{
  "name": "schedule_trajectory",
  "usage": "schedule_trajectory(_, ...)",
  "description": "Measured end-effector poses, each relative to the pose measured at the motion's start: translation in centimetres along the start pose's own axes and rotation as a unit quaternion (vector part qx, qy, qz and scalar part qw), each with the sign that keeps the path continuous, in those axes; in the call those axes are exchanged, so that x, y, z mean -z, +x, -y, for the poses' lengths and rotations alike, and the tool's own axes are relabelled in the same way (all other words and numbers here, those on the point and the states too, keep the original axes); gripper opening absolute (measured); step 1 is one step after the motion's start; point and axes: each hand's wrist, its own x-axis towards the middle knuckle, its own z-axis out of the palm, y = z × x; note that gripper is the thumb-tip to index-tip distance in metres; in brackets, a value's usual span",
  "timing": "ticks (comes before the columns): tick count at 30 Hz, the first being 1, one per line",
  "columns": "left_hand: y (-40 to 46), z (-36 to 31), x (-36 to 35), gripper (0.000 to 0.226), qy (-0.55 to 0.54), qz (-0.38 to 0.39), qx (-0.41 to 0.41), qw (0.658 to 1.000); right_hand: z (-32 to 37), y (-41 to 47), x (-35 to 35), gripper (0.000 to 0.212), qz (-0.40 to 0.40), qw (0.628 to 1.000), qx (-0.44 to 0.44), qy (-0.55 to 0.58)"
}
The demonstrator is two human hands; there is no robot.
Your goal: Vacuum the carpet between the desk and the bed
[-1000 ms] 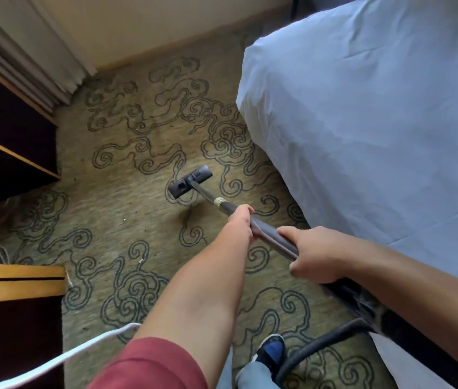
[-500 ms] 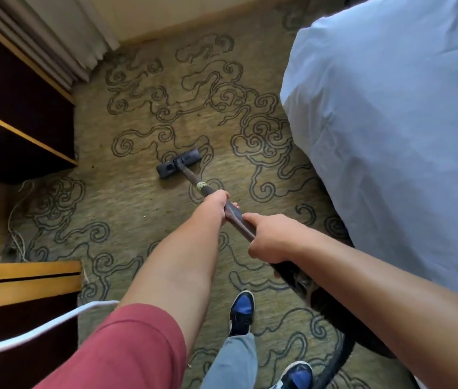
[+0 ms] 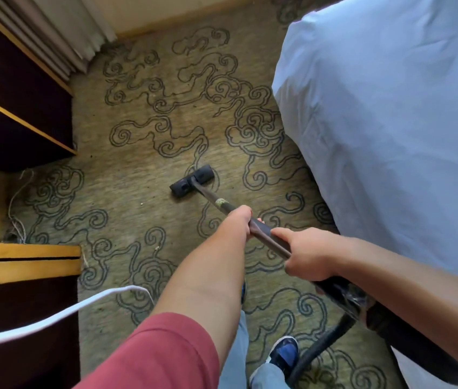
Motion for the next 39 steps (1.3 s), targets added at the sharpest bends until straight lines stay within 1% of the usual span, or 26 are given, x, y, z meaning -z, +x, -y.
schedule_trajectory(3, -1.8, 4.8, -1.9, 0.021, -0.006, 0.014, 0.013, 1.000, -1.9, -4.1, -2.8, 0.077, 0.010, 1.000, -0.012, -0.007)
schedule_trajectory(5, -2.8, 7.5, -3.0, 0.019, -0.013, 0.013, 0.018, 1.000, -3.1, -6.3, -4.3, 0.078, 0.021, 1.000, -0.020, -0.004)
schedule_trajectory(10, -5.0, 12.8, -4.8, 0.036, 0.013, 0.014, 0.008, 1.000, -5.0, -10.9, -6.9, 0.078, 0.042, 0.998, -0.039, 0.000)
schedule_trajectory(14, -6.4, 14.1, -5.3, 0.036, 0.044, -0.013, -0.019, 0.999, -4.9, -12.9, -6.7, 0.067, 0.046, 0.998, -0.029, -0.012)
schedule_trajectory(16, -7.2, 14.0, -5.2, 0.029, 0.064, -0.028, -0.027, 0.997, -4.4, -13.4, -5.8, 0.065, 0.051, 0.998, -0.016, -0.028)
schedule_trajectory(18, -7.8, 14.3, -5.2, 0.018, 0.064, -0.031, -0.012, 0.997, -4.1, -14.2, -5.2, 0.063, 0.060, 0.997, -0.008, -0.044)
schedule_trajectory(20, -8.6, 14.7, -5.3, 0.017, 0.049, -0.028, -0.009, 0.998, -3.8, -15.3, -5.0, 0.061, 0.068, 0.996, -0.006, -0.060)
schedule_trajectory(22, -9.5, 14.6, -5.2, 0.016, 0.057, -0.013, -0.011, 0.998, -3.7, -16.3, -5.0, 0.062, 0.068, 0.996, -0.002, -0.066)
schedule_trajectory(25, -12.0, 12.0, -3.9, 0.017, 0.052, -0.008, -0.017, 0.998, -2.8, -17.5, -3.4, 0.063, 0.042, 0.998, 0.009, -0.040)
schedule_trajectory(27, -13.2, 9.0, -2.8, 0.015, 0.043, -0.012, -0.045, 0.998, -1.8, -16.9, -1.8, 0.064, 0.016, 0.999, 0.025, -0.026)
schedule_trajectory(30, -13.7, 3.1, -1.2, 0.021, 0.013, -0.029, -0.101, 0.994, 0.2, -14.4, 1.0, 0.065, -0.030, 0.999, 0.036, 0.008)
schedule_trajectory(31, -13.5, 0.9, -0.8, 0.019, 0.010, -0.036, -0.122, 0.992, 0.8, -13.2, 1.9, 0.065, -0.045, 0.998, 0.039, 0.019)
schedule_trajectory(33, -12.2, -4.0, 0.3, 0.017, 0.008, -0.037, -0.140, 0.989, 2.1, -9.6, 4.2, 0.065, -0.080, 0.995, 0.049, 0.027)
schedule_trajectory(35, -10.6, -8.7, 1.5, 0.024, 0.022, -0.048, -0.155, 0.987, 3.8, -5.2, 6.6, 0.065, -0.106, 0.993, 0.055, 0.018)
schedule_trajectory(36, -9.4, -11.5, 2.5, 0.025, 0.031, -0.058, -0.170, 0.983, 5.1, -2.3, 7.9, 0.064, -0.117, 0.991, 0.058, 0.013)
schedule_trajectory(39, -5.2, -19.6, 4.9, 0.029, 0.049, -0.083, -0.174, 0.980, 8.4, 5.6, 11.8, 0.066, -0.135, 0.989, 0.061, 0.013)
